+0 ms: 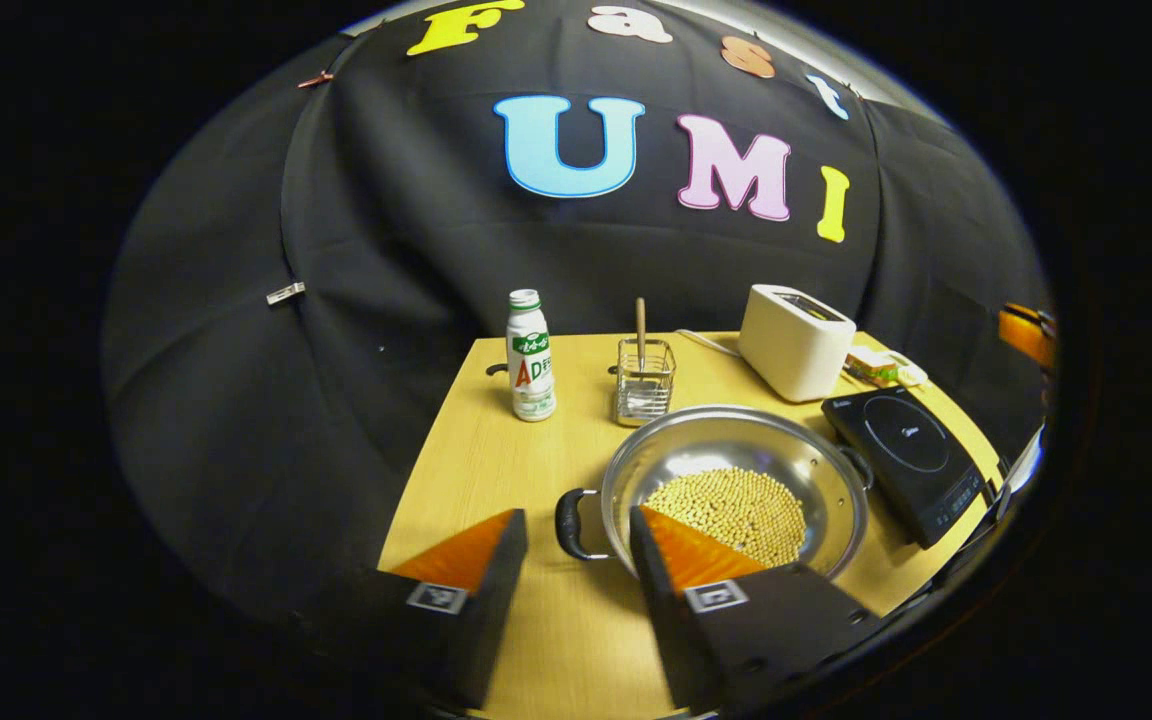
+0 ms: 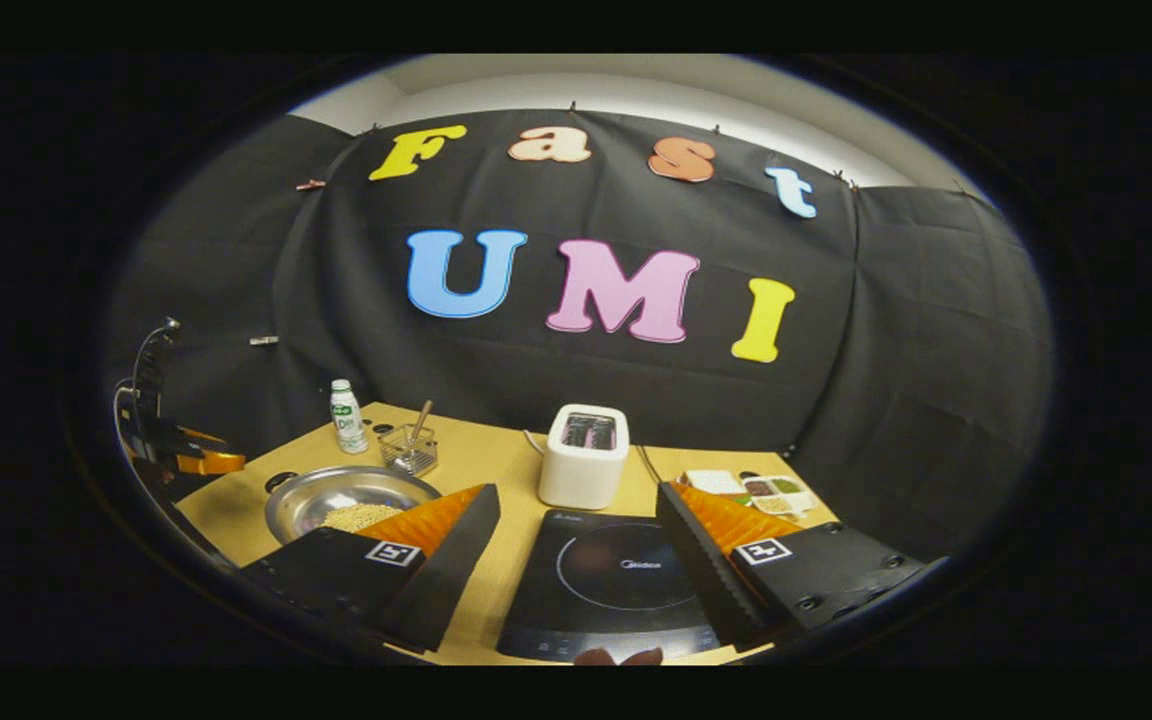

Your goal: First push the handle of the pot to place it horizontally, then grasp the pot with both hands and set it on the induction cooktop.

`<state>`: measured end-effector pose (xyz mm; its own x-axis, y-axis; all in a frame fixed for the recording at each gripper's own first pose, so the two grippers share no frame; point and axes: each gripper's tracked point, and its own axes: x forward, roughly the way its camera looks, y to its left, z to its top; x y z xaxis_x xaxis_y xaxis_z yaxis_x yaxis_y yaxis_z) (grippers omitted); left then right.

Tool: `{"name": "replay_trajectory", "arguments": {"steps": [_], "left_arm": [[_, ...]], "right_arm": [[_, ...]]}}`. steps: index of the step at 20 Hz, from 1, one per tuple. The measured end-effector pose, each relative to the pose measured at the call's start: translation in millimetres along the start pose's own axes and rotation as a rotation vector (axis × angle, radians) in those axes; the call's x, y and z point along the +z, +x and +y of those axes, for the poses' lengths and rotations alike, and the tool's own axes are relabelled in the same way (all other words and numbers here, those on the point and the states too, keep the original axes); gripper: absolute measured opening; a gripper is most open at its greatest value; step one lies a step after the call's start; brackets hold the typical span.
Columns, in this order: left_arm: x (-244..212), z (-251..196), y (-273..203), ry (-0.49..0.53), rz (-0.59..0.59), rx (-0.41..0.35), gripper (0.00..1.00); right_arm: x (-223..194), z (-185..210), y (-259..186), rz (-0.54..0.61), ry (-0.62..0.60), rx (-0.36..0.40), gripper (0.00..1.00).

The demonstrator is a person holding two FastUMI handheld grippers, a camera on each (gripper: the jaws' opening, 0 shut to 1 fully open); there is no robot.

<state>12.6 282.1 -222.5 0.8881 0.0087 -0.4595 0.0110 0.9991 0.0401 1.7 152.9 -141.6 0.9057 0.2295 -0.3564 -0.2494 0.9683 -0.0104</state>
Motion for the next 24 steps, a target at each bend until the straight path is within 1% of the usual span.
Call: {"name": "replay_trajectory", "arguments": {"steps": [1,2,4,7,10,14,15,16,18,19,21,23,24], "left_arm": [[3,-1,0,-0.001,-0.01,0.0,0.8],[2,-3,8,0.0,-0.021,-0.01,0.98],[1,-8,17,0.0,-0.017,-0.027,0.96],[-9,-7,38,0.018,0.031,-0.045,0.96],[-18,-9,60,0.017,0.07,-0.06,0.97],[-42,-6,83,0.022,0.147,-0.045,0.97],[-46,-4,88,0.022,0.158,-0.04,0.97],[-50,-3,94,0.016,0.169,-0.037,0.96],[-57,-4,103,-0.007,0.186,-0.04,0.97],[-59,-5,106,-0.018,0.19,-0.04,0.97],[-64,-4,114,-0.03,0.2,-0.043,0.97],[-69,-9,117,-0.042,0.217,-0.061,0.95],[-70,-8,120,-0.046,0.216,-0.062,0.92]], "right_arm": [[-9,8,8,0.028,0.021,0.014,0.99],[-18,17,15,0.055,0.045,0.028,0.98],[-33,31,29,0.103,0.086,0.041,0.98],[-52,49,48,0.154,0.123,0.039,0.98],[-79,70,69,0.221,0.122,0.064,0.98],[-121,90,94,0.347,0.136,0.08,0.98],[-131,95,100,0.371,0.132,0.082,0.96],[-139,97,103,0.393,0.123,0.08,0.98],[-152,104,109,0.424,0.117,0.087,0.96],[-158,108,113,0.437,0.116,0.09,0.98],[-171,113,118,0.466,0.116,0.089,0.99],[-185,116,121,0.5,0.117,0.083,0.99],[-191,114,124,0.51,0.114,0.078,0.99]]}}
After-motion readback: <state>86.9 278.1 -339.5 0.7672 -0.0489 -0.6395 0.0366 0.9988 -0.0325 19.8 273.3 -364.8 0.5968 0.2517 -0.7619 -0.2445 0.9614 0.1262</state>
